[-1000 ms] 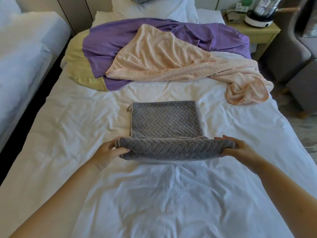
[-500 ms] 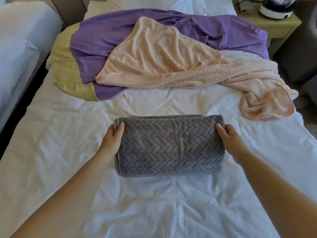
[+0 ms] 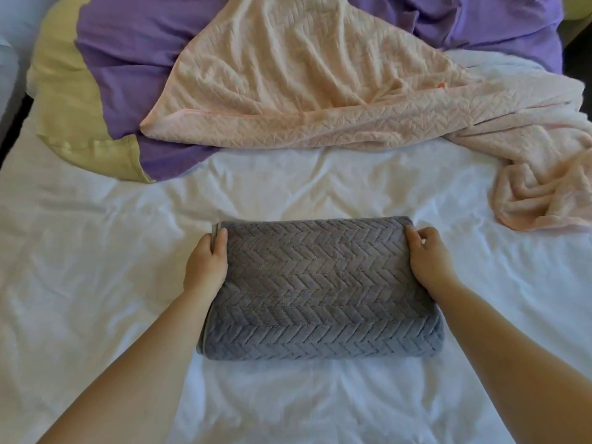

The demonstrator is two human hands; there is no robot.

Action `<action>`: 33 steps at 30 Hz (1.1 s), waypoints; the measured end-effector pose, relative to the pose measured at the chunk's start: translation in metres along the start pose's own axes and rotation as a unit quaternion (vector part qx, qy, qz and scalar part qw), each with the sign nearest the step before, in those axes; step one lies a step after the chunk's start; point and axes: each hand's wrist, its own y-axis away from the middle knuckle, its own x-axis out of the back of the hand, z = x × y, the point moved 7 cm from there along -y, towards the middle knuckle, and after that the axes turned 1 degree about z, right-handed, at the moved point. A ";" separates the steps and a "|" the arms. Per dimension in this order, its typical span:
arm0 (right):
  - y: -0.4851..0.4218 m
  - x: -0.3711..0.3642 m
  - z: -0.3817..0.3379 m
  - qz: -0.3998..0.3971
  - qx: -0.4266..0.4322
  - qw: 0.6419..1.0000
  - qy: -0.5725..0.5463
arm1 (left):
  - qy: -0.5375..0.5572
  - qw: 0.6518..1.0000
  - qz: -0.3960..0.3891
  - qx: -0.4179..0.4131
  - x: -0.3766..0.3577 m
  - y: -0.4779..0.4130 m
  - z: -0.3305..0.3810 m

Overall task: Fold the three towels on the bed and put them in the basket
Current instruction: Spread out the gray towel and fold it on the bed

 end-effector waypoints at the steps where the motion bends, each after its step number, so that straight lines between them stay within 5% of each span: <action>1: -0.001 -0.001 -0.002 0.009 0.010 1.000 0.017 | 0.000 1.000 0.007 -0.003 0.000 0.000 -0.002; 6: 0.001 0.002 -0.007 0.008 -0.009 0.998 0.063 | -0.093 0.995 0.031 -0.016 0.012 0.005 0.009; 8: 0.008 0.013 -0.016 0.038 0.023 0.989 0.144 | -0.119 0.982 0.128 -0.070 0.038 0.015 0.030; 10: 0.027 0.019 -0.041 0.099 0.122 0.964 0.214 | -0.103 0.943 0.208 -0.239 0.052 0.042 0.071; 13: 0.073 -0.018 -0.082 0.036 0.305 0.921 0.238 | -0.142 0.856 0.044 -0.495 -0.002 0.110 0.113; 16: 0.095 -0.066 -0.077 -0.075 0.370 0.866 0.329 | -0.318 0.842 -0.096 -0.426 -0.059 0.123 0.092; 25: 0.033 -0.033 -0.012 -0.034 0.221 0.899 0.377 | -0.427 0.869 -0.026 -0.247 -0.037 0.062 0.020; 28: 0.047 -0.013 -0.016 0.005 0.198 0.915 0.352 | -0.405 0.872 0.009 -0.273 -0.024 0.077 0.038; 33: 0.129 -0.057 -0.034 -0.024 0.329 0.882 0.338 | -0.349 0.852 -0.045 -0.387 -0.054 0.144 0.048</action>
